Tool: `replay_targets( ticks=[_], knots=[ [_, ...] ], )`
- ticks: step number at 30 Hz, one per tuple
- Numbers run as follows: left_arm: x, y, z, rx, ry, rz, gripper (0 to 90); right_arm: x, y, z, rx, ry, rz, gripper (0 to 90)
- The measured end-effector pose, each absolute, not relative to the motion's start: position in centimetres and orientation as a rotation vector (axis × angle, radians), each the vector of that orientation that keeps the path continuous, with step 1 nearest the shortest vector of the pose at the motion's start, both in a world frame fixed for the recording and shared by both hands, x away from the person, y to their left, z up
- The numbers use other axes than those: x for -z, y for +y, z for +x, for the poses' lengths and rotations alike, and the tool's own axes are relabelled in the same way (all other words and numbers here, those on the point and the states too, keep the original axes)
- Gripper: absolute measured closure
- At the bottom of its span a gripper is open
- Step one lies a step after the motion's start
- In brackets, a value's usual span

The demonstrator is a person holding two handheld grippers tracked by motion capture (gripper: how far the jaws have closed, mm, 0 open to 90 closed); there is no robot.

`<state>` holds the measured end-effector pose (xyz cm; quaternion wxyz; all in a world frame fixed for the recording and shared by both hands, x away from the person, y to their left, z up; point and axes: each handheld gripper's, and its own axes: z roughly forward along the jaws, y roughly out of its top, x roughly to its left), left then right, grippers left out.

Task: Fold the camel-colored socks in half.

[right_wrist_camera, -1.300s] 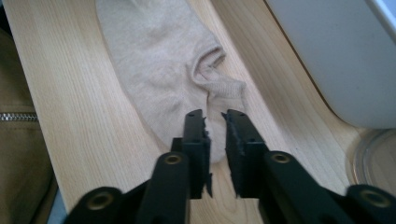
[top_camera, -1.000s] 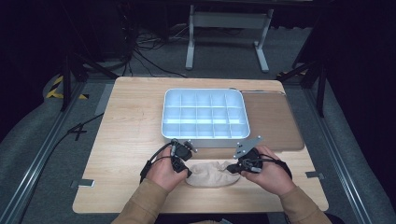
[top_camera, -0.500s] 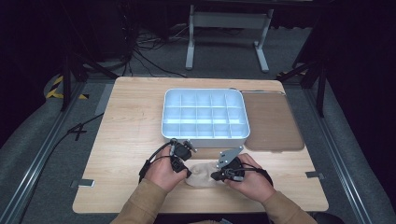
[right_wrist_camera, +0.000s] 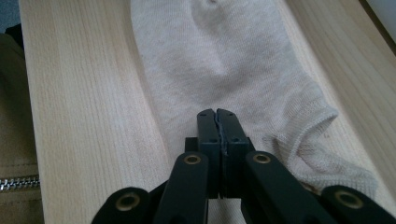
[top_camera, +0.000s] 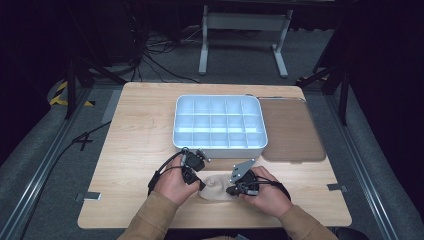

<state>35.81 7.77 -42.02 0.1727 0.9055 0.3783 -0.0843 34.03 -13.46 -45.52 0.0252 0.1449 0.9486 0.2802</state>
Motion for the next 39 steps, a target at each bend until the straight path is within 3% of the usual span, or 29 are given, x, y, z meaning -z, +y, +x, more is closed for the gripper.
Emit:
replay_targets(
  ticks=[13,31,39],
  knots=[
    [41.5,8.4,35.7,0.244,1.093,2.589,85.5,43.5,-16.2,35.0,-0.934,2.846,0.558,90.0],
    [40.8,8.6,35.5,0.257,1.087,2.628,85.4,46.6,-12.3,34.7,-1.019,2.77,0.498,90.0],
    [40.4,8.7,35.5,0.27,1.084,2.613,85.3,45.1,-13.2,34.2,-1.019,2.746,0.49,90.0]
  ],
)
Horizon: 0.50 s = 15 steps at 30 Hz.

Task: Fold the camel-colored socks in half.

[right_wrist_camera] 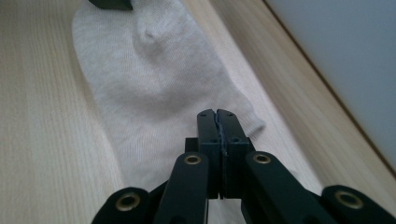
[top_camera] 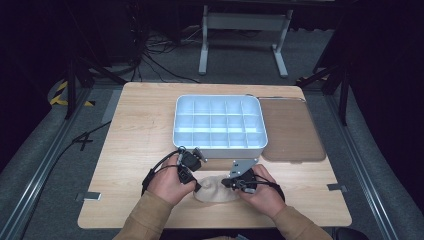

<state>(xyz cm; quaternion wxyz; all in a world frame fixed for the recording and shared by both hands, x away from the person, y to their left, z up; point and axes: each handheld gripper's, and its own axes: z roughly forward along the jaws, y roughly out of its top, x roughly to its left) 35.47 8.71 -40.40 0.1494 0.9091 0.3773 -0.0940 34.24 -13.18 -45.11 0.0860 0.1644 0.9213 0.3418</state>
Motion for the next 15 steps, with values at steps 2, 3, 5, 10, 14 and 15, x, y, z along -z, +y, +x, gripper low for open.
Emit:
replay_targets(
  ticks=[2,3,5,10,14,15],
  knots=[
    [40.3,8.7,35.6,0.265,1.081,2.611,85.3,44.6,-14.1,34.1,-1.016,2.748,0.511,90.0],
    [40.2,8.7,35.7,0.269,1.069,2.618,85.3,44.5,-14.4,34.1,-1.003,2.754,0.522,90.0],
    [40.0,8.6,35.7,0.272,1.075,2.617,85.3,44.6,-14.9,34.2,-0.987,2.755,0.535,90.0],
    [39.6,8.3,35.7,0.28,1.045,2.609,85.1,46.0,-14.9,34.5,-0.938,2.793,0.531,90.0],
    [39.2,8.2,35.7,0.275,1.011,2.58,85.0,46.1,-14.8,34.4,-0.946,2.796,0.526,90.0],
    [39.1,8.1,35.7,0.286,0.993,2.568,85.0,46.2,-14.8,34.4,-0.958,2.795,0.519,90.0]
  ],
)
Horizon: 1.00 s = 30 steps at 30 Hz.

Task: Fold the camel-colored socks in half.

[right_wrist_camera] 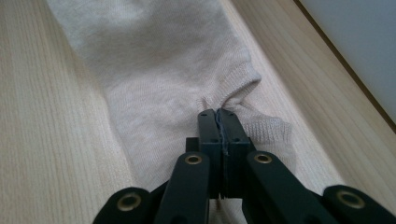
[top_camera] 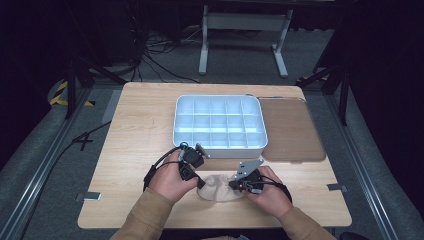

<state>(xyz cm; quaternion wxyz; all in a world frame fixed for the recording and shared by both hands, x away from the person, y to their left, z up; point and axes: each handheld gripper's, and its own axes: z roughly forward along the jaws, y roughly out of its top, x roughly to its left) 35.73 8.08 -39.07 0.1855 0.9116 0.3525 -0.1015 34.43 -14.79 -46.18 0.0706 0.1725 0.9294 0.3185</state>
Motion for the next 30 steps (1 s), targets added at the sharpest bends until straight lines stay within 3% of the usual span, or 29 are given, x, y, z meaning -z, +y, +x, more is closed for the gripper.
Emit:
replay_targets(
  ticks=[22,30],
  knots=[
    [38.8,4.1,36.2,0.314,0.858,2.53,85.0,46.6,-15.2,34.0,-1.057,2.759,0.537,89.5],
    [39.3,4.0,36.8,0.296,0.896,2.535,85.0,44.6,-18.9,34.5,-1.051,2.717,0.686,89.7]
  ],
)
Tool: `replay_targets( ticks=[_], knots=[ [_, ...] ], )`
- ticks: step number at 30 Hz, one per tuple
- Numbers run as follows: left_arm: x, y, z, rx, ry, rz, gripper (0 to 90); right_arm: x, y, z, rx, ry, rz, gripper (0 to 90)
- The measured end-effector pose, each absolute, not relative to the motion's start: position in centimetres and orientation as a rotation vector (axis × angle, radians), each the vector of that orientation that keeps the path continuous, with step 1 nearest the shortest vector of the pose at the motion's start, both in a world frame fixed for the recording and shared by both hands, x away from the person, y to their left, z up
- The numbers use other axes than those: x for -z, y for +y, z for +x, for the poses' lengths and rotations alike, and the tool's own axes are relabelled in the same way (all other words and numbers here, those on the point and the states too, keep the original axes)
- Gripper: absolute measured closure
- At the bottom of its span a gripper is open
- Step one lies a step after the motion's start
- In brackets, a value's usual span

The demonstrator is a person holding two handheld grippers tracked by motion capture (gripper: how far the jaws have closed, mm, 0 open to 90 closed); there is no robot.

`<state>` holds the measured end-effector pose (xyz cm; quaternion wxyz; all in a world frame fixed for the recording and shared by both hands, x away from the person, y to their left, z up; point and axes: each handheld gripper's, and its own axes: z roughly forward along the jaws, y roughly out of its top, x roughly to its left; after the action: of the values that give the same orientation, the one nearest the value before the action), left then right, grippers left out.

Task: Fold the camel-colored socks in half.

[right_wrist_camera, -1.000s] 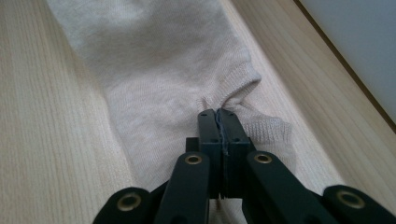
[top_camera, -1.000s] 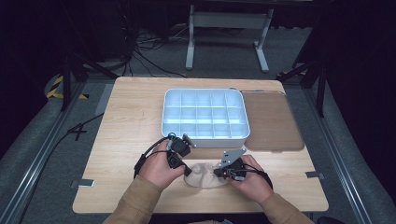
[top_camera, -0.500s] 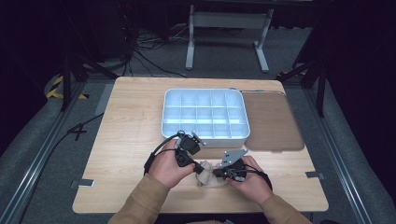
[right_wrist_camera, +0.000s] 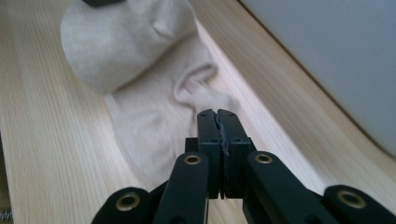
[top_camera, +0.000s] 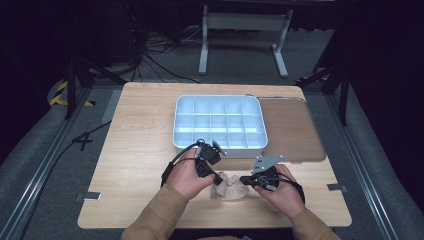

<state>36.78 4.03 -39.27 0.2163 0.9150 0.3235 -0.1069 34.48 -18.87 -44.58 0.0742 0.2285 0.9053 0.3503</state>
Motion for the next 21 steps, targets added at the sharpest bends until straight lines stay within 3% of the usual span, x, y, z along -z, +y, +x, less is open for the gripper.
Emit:
replay_targets(
  ticks=[8,21],
  knots=[
    [39.7,2.9,37.0,0.304,0.886,2.533,85.0,46.3,-18.6,34.8,-1.012,2.775,0.688,89.5],
    [40.5,0.9,37.1,0.317,0.849,2.543,84.9,46.0,-18.4,34.6,-1.04,2.778,0.684,89.5]
  ],
)
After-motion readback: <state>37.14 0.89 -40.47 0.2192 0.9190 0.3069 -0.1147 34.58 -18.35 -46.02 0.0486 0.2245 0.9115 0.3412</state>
